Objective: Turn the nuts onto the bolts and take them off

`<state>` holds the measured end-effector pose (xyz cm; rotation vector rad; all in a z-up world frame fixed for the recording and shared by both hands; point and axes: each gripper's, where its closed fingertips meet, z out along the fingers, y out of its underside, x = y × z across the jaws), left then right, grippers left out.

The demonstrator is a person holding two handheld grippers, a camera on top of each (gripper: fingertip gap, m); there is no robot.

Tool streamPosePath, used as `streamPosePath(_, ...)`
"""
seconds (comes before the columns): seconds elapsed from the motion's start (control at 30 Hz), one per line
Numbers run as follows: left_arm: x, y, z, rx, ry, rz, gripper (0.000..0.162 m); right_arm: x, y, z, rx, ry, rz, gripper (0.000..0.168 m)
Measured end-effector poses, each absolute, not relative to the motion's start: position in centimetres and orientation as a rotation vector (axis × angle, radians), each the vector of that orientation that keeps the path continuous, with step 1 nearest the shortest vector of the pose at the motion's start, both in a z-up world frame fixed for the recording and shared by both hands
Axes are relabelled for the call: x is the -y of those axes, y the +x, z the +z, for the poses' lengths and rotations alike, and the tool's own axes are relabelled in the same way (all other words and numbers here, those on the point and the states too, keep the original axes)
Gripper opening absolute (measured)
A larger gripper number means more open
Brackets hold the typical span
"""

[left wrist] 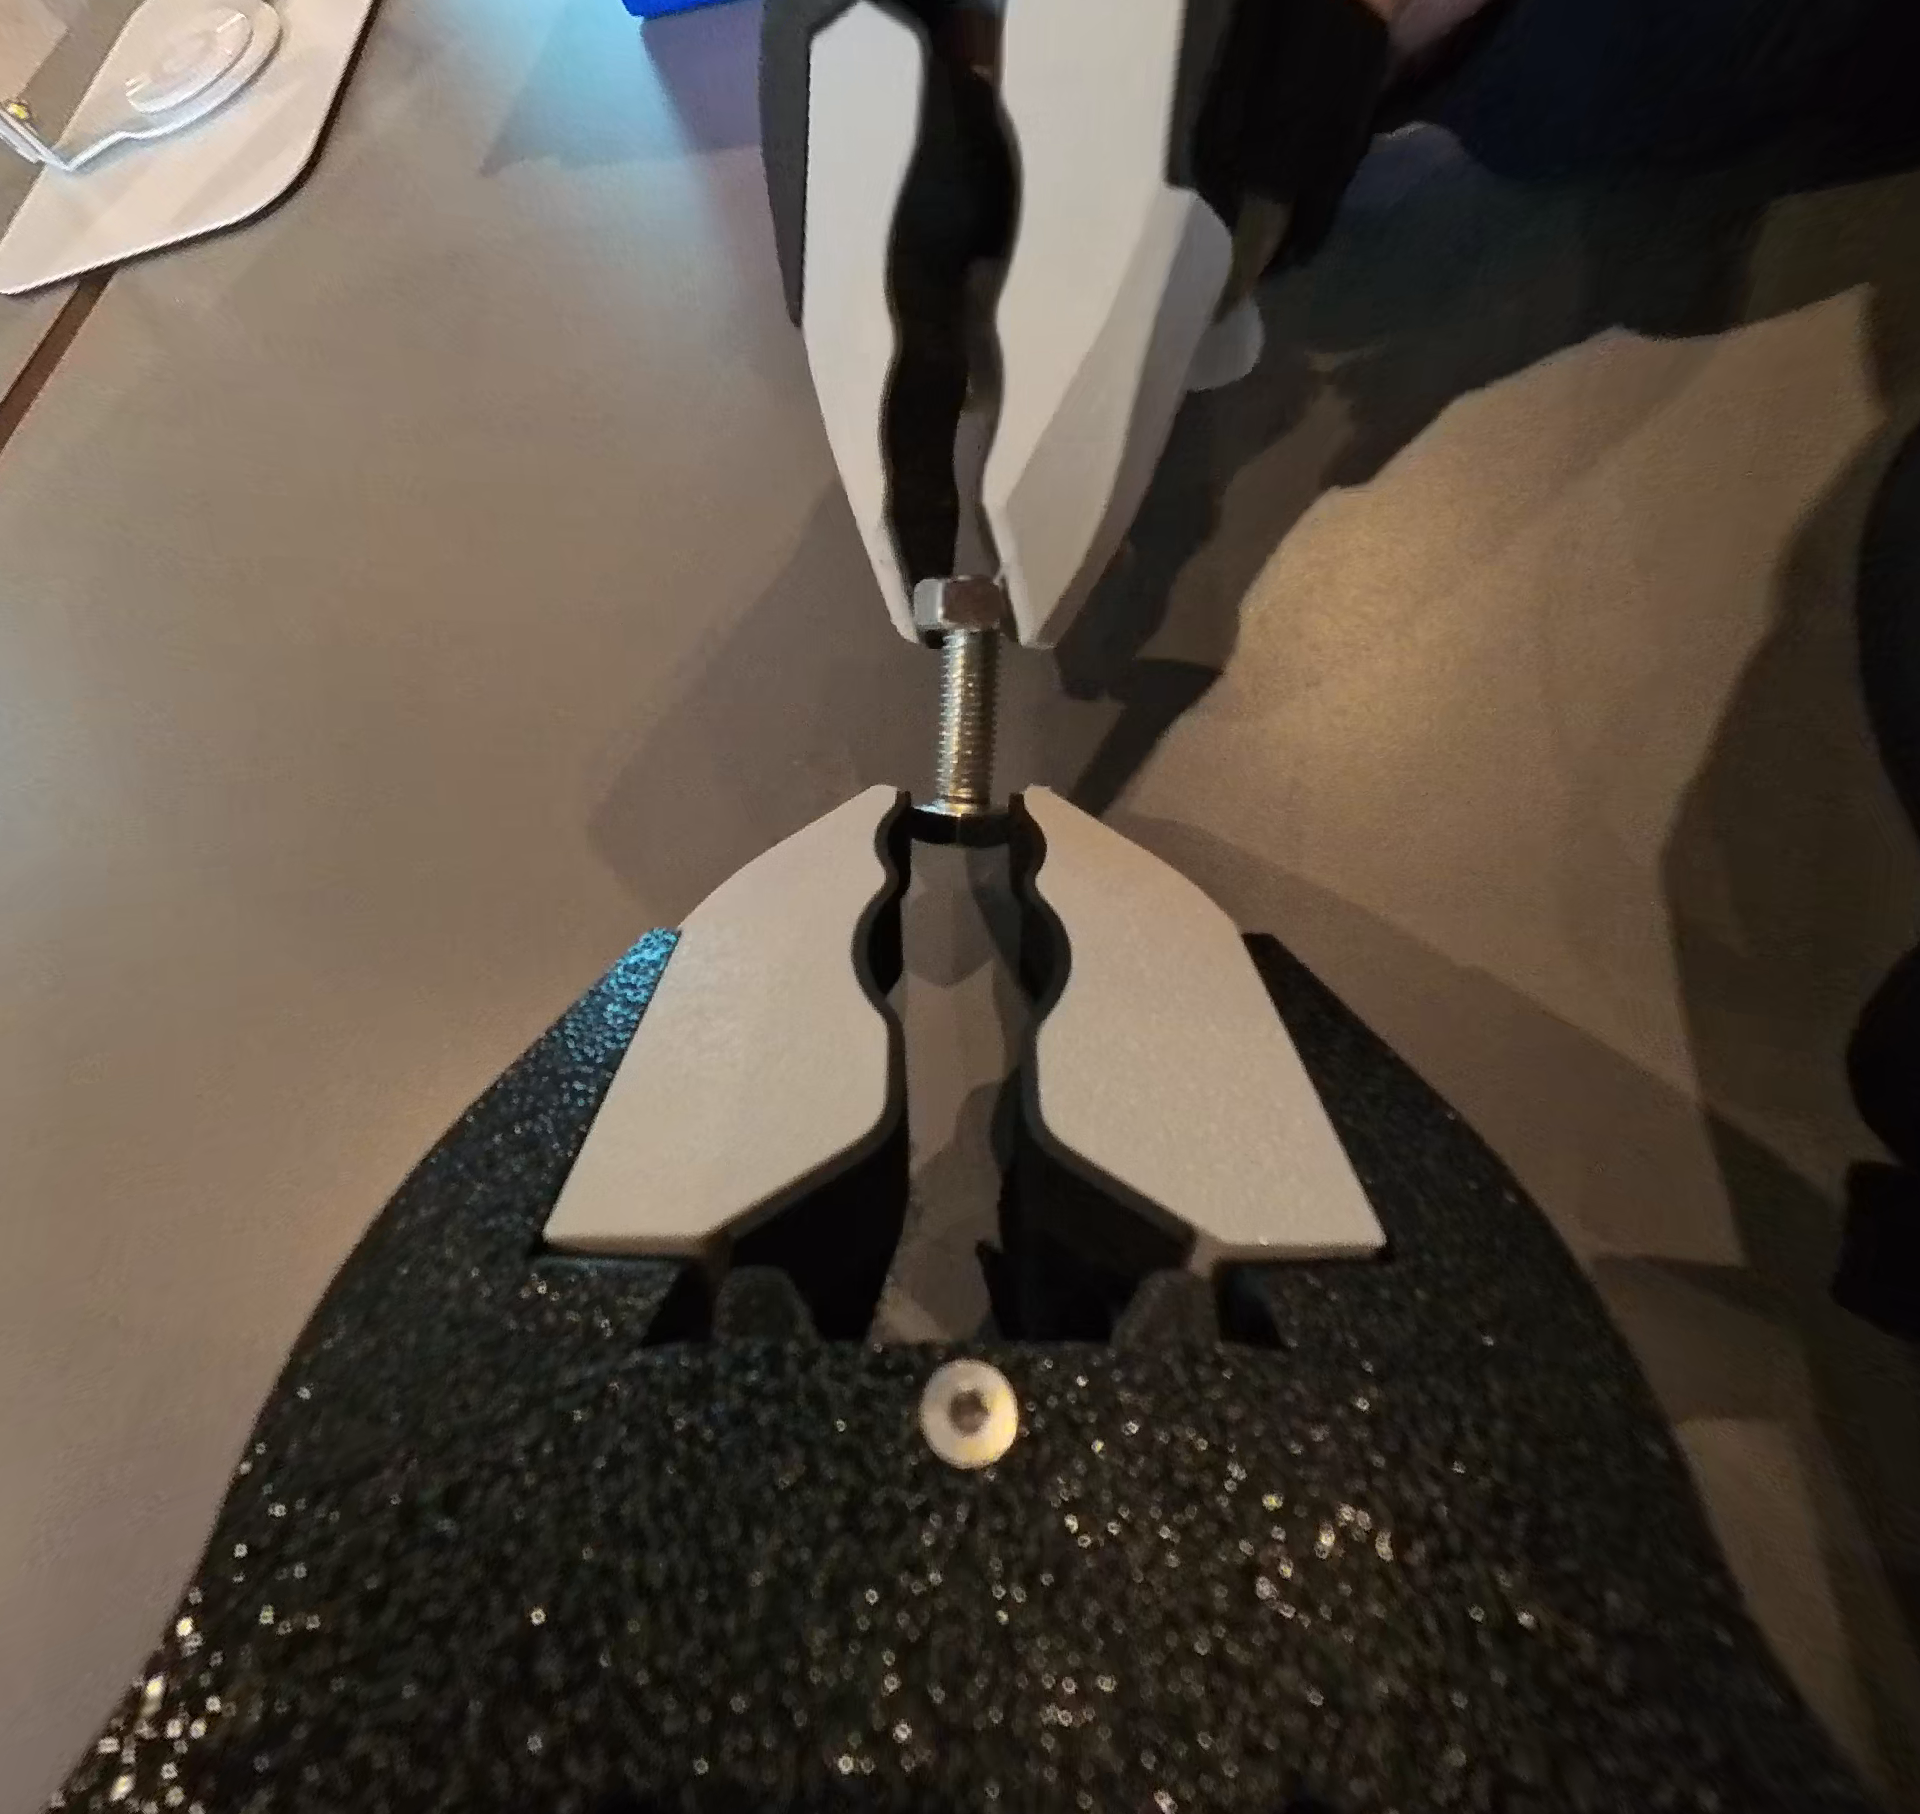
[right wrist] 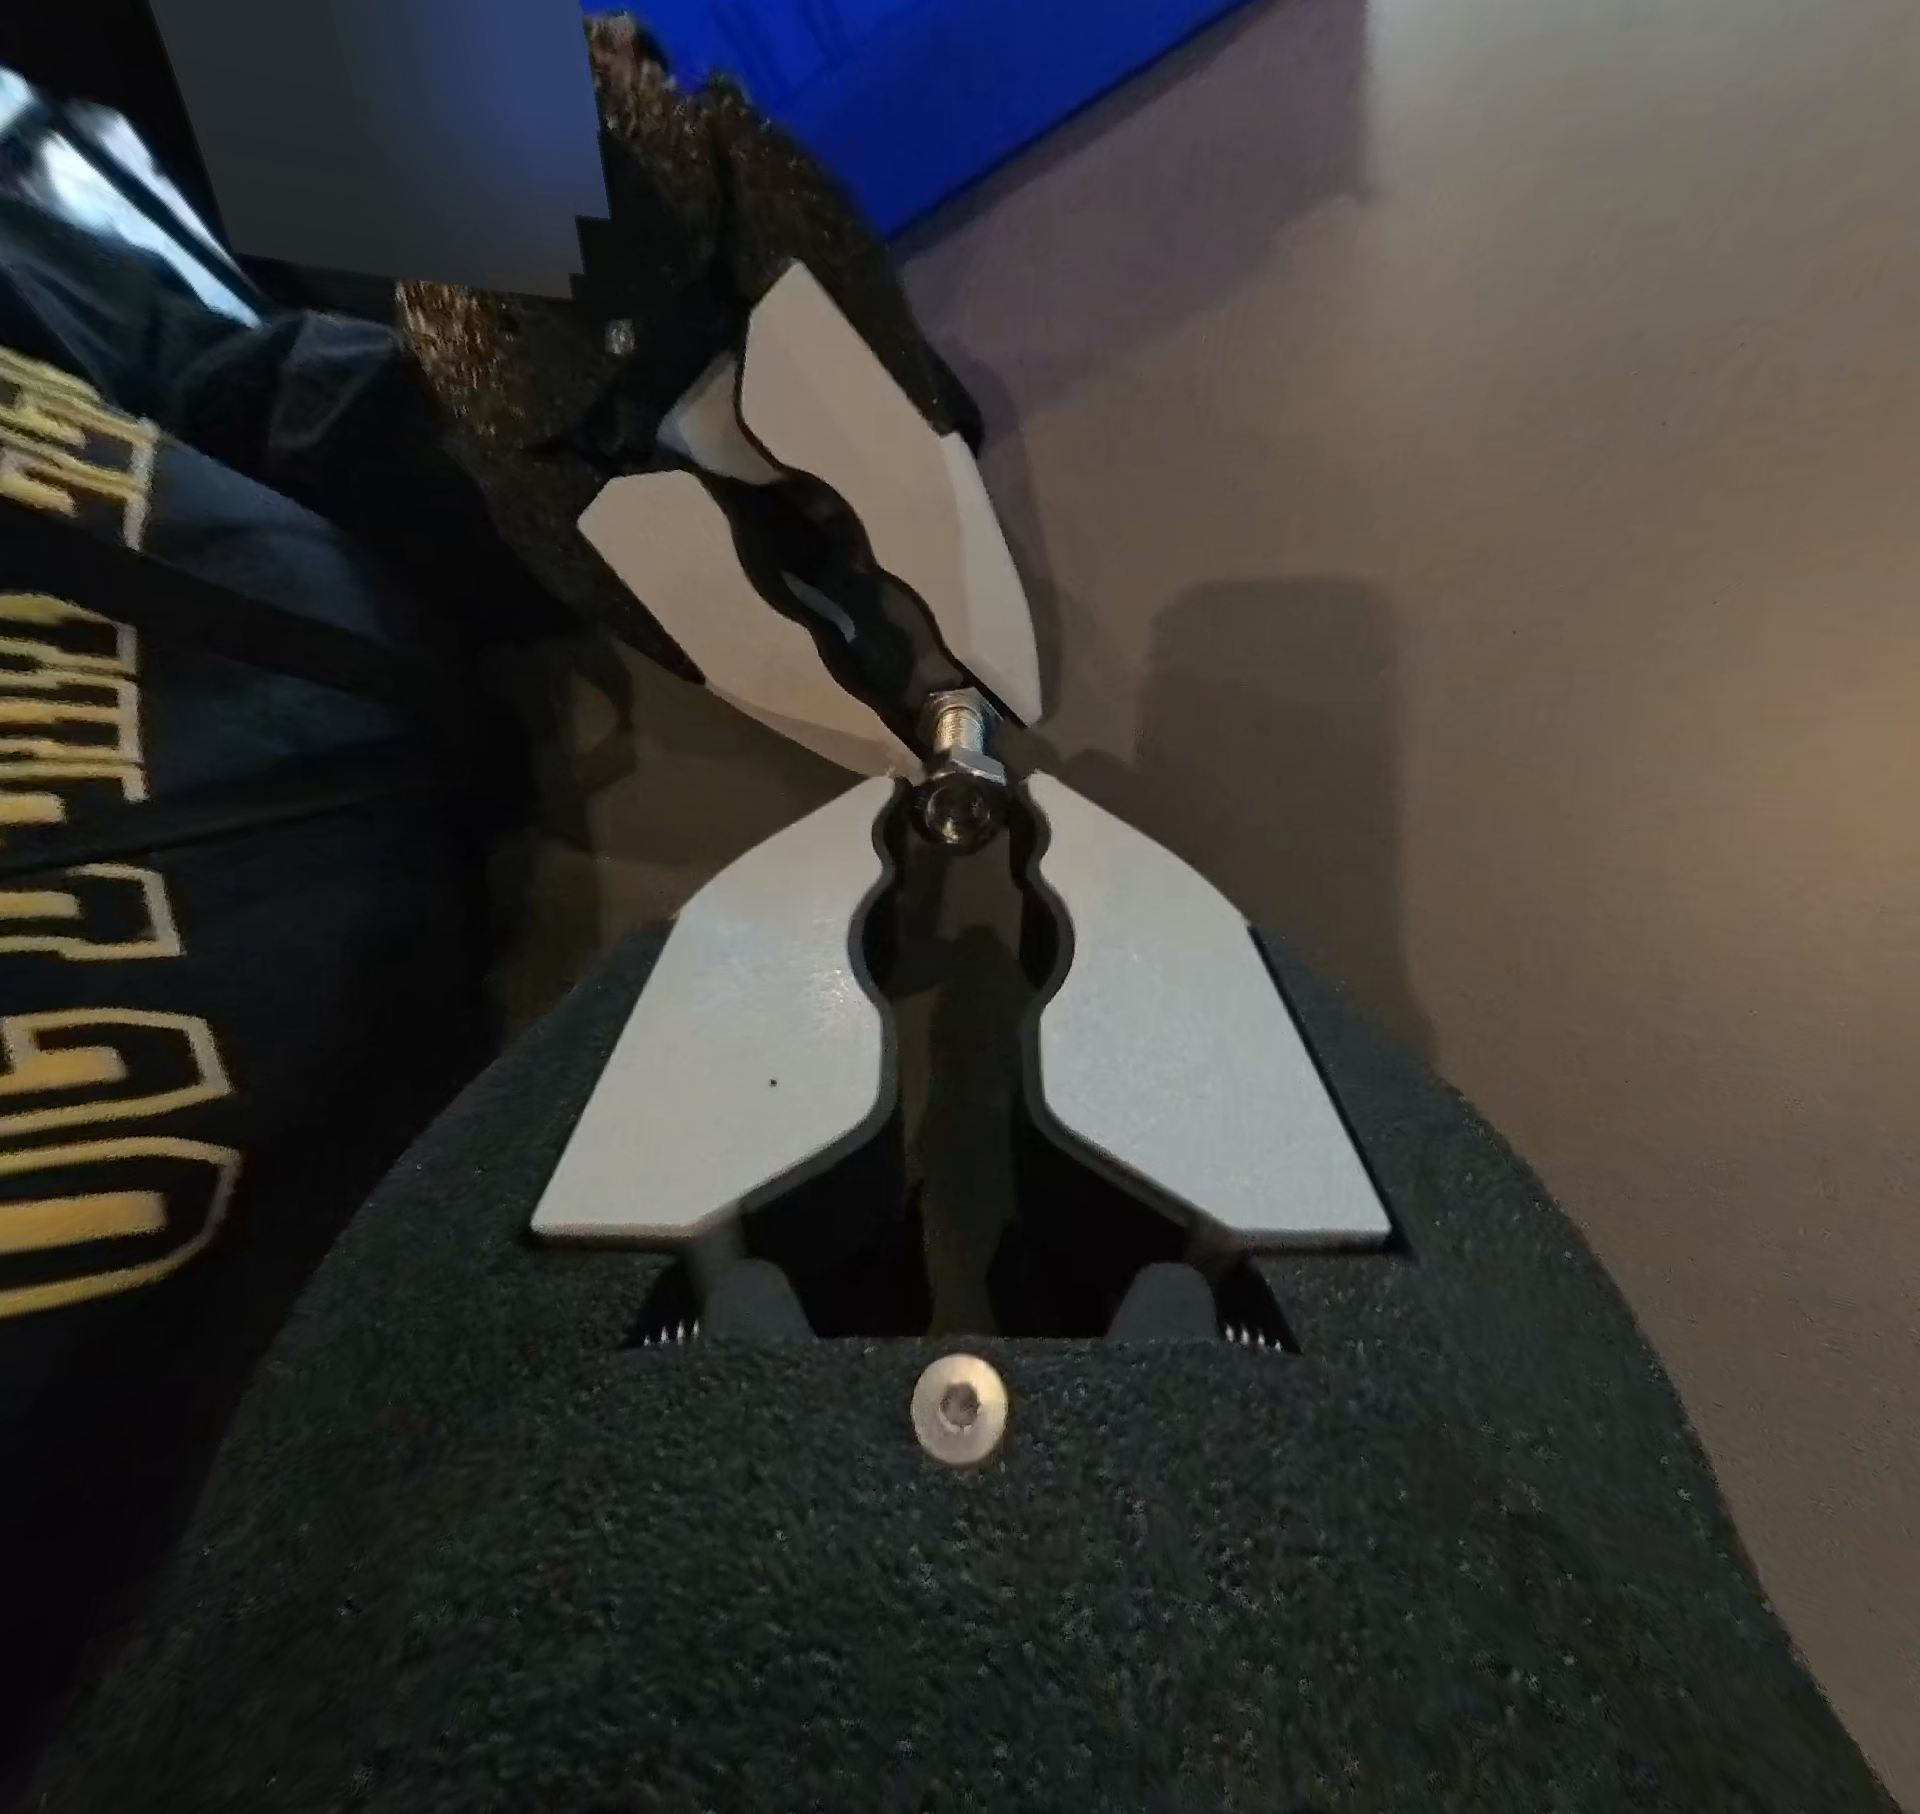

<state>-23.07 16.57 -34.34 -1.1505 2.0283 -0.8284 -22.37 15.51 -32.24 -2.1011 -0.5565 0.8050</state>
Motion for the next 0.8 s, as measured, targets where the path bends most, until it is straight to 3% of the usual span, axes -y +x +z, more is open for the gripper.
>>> streamPosePath(0.23,-16.4,-23.1,-34.7,-2.054,-1.14,-0.803,0.017,-15.4,-22.3,-32.7,0.946,-1.925,0.331,0.019)
streamPosePath(0.37,-17.2,-22.9,-33.9,-1.977,-1.183,-0.846,0.017,-15.6,-22.2,-32.0,0.711,-2.03,0.597,0.052)
streamPosePath(0.57,-17.3,-22.9,-34.1,-1.981,-1.187,-0.819,0.017,-14.9,-23.0,-31.9,0.62,-2.071,0.851,0.045)
streamPosePath(0.63,-17.0,-23.0,-34.4,-2.013,-1.172,-0.801,0.017,-15.0,-23.6,-31.3,0.676,-2.013,0.808,0.052)
streamPosePath(0.8,-16.9,-23.0,-34.6,-2.02,-1.171,-0.789,0.017,-15.5,-22.8,-30.0,0.714,-1.918,0.618,0.045)
